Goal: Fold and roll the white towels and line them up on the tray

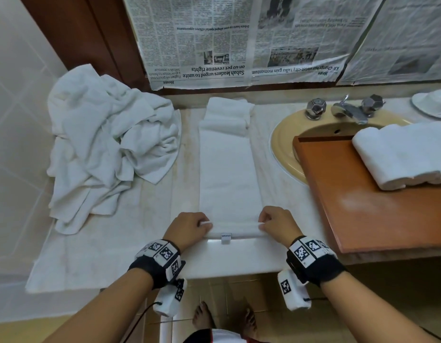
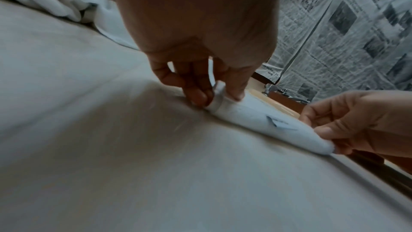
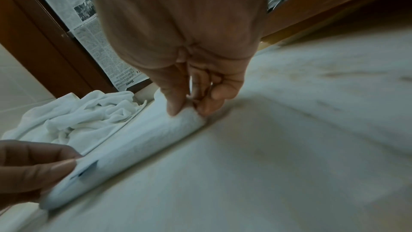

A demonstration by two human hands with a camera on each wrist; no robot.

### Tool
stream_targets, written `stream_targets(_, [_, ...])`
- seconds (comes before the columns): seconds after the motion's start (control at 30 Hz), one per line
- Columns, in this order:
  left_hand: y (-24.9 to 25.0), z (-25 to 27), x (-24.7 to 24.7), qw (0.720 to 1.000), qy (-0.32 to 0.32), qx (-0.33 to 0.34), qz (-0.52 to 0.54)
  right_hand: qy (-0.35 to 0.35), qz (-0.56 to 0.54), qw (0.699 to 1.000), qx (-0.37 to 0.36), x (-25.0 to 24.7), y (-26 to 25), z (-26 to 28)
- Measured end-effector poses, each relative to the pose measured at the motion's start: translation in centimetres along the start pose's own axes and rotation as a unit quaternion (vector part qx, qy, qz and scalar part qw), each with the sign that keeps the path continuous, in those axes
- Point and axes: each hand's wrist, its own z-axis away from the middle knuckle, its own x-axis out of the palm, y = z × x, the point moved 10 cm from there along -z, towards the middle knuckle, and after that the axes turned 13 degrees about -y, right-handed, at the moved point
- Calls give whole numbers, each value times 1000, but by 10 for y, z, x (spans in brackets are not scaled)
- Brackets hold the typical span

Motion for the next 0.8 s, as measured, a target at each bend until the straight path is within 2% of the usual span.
stream_targets(0.07, [3,-4,-2,1000,13,-15,-22,19,8,999,30,1,1,-2])
stream_targets(0.17, [9,-5,-3,998,38,4,-46,35,20,998,40,4,-1,-2])
stream_targets(0.27, [19,0,-3,992,66,72,-73,62,53,997,0,4,-13,3])
stream_targets(0.43, [41,18,4,956,112,193,-189,59,194,977,-71,17,-31,6])
stream_targets(0.53, [40,25,9,949,102,204,-216,68,222,965,-125,23,-35,11])
stream_targets(0.67, [42,34,16,945,72,221,-231,87,202,956,-193,26,-33,20])
stream_targets(0.8, [43,28,15,948,71,215,-223,76,227,947,-216,30,-29,27])
